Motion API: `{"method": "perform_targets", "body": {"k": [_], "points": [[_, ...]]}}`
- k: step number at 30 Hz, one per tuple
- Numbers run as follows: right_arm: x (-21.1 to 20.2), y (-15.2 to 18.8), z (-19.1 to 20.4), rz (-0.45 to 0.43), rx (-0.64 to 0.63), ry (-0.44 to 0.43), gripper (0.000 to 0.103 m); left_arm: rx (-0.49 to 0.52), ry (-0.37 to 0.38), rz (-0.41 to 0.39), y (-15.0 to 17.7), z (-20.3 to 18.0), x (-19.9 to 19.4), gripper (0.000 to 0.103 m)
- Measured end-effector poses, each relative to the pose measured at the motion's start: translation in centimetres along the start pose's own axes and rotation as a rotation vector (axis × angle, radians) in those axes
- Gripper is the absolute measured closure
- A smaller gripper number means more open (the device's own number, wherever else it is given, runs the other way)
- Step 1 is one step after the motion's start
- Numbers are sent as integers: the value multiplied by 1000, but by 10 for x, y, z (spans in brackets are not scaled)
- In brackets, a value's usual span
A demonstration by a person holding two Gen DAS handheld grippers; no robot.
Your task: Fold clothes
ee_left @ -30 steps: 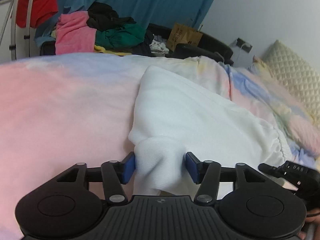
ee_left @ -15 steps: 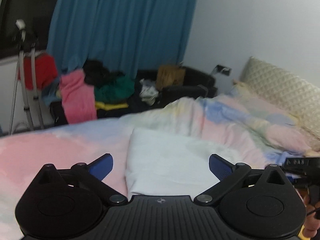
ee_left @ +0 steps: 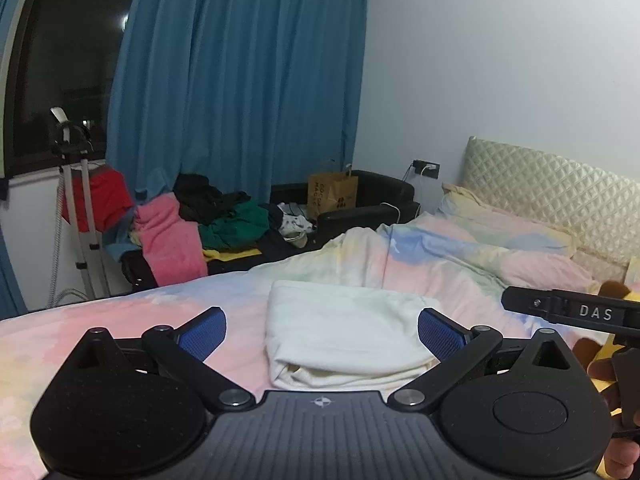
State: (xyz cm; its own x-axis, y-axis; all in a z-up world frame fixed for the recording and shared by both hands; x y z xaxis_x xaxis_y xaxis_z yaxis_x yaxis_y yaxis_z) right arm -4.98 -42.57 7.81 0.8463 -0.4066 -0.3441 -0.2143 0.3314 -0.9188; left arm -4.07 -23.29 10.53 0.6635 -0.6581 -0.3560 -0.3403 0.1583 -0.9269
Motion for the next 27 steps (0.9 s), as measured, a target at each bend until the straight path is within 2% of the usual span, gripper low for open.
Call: {"method": "perform_targets", "body": {"k": [3, 7, 11, 21, 27], "points": [[-7, 13, 13, -14, -33, 6, 16, 24, -12, -34, 15, 0, -16, 0], [-10, 33, 29, -30, -73, 14, 16, 21, -3, -34, 34, 2, -20, 0], [-6, 56, 40, -40, -97, 16, 16, -6, 13, -31, 50, 8, -16, 0], [14, 98, 46, -26, -132, 64, 16, -23, -22, -29, 79, 25, 5, 0], [19, 107, 52, -24, -168, 61, 16, -27, -31, 13, 99, 32, 16, 0]]}}
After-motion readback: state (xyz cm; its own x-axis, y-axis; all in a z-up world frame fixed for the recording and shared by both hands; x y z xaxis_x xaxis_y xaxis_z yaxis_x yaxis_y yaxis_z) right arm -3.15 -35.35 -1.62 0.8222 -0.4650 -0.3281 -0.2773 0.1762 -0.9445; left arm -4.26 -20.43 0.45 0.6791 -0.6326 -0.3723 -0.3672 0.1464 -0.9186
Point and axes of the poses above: each gripper's, at about its wrist camera, not at the fingertips, and x roughly the way its jaws point, z to its left, y to its underside, the point moved 9 cm from there along x, roughly the way its jaws point, and after that the axes turned 5 degrees about -x, right-handed, at the moved point
